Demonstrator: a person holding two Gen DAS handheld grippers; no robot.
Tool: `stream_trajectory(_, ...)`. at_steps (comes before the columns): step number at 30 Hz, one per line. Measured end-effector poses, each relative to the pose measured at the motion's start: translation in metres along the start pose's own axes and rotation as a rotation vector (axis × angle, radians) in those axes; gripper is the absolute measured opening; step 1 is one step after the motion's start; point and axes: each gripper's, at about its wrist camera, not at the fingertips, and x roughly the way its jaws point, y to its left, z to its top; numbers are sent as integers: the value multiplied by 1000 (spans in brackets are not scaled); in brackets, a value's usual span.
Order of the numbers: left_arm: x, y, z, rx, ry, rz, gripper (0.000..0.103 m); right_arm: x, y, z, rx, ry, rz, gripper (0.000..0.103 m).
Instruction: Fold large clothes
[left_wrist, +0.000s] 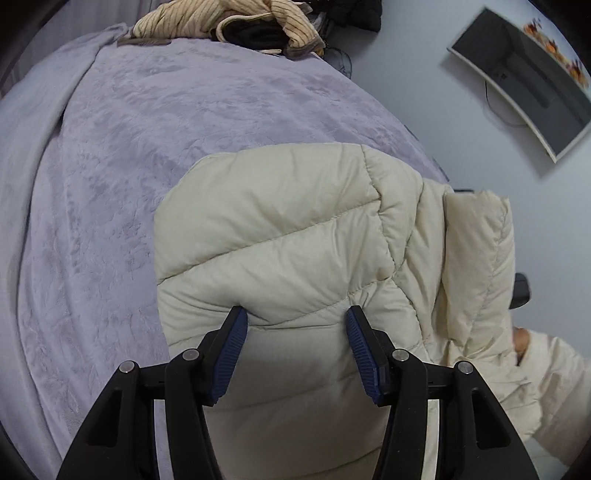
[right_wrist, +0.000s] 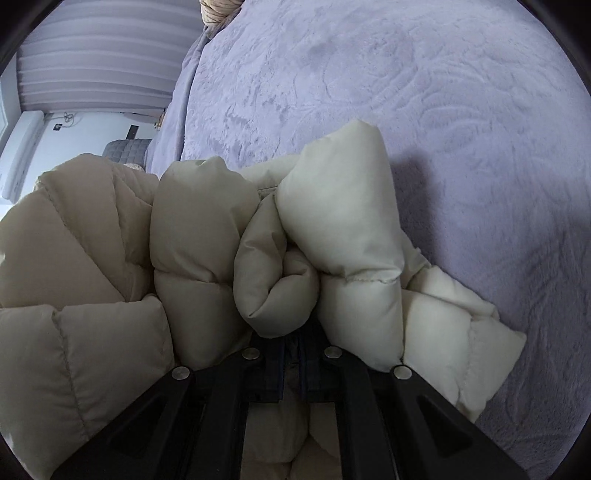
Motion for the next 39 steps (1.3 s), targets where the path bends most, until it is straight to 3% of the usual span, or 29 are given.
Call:
stream_trajectory(2,7,-10,-1,26,-1,48,56,-2,1,1,23,6,-21,6)
stream_trajectory(5,9,-12,0,-4,1,55,56,-10,6,1,39,18,-68,7)
stream_trajectory(8,9,-8,2,-5,5,65,56,-26,14,2,46,5,-95,20)
stream_trajectory(9,9,-7,2,-2,6,69,56,-35,15,1,49,-12,-99,34)
stream_trajectory(10,8,-7,1,-3,6,71,56,-46,16,0,53,-32,-98,57)
stream_trajectory(12,7,-6,0,-14,7,73,56,-71,24,-3,54,-90,-123,79)
stream_trajectory(17,6,-9,-1,-17,6,88,56,-131,64,-22,21,-202,-202,78)
stream_trajectory(20,4,-11,-3,-19,7,92,56,-142,99,-38,-42,-191,-184,74)
stream_trajectory(21,4,-11,-4,-17,8,93,56,-137,110,-42,-58,-170,-187,67)
stream_trajectory(23,4,-11,-3,-16,10,94,56,-123,122,-49,-80,-112,-226,45)
stream_trajectory(24,4,-10,-3,-16,13,98,56,-114,126,-52,-93,-87,-264,17)
stream_trajectory(27,4,-7,-4,-22,18,95,56,-98,119,-61,-113,-81,-427,13)
stream_trajectory(29,3,-6,-4,-24,20,88,56,-89,92,-62,-47,-66,-464,13)
stream_trajectory(33,8,-10,-5,-6,28,87,56,-67,36,-64,75,-40,-399,13)
stream_trajectory(39,17,-16,-7,17,46,101,56,-45,8,-61,92,-28,-384,11)
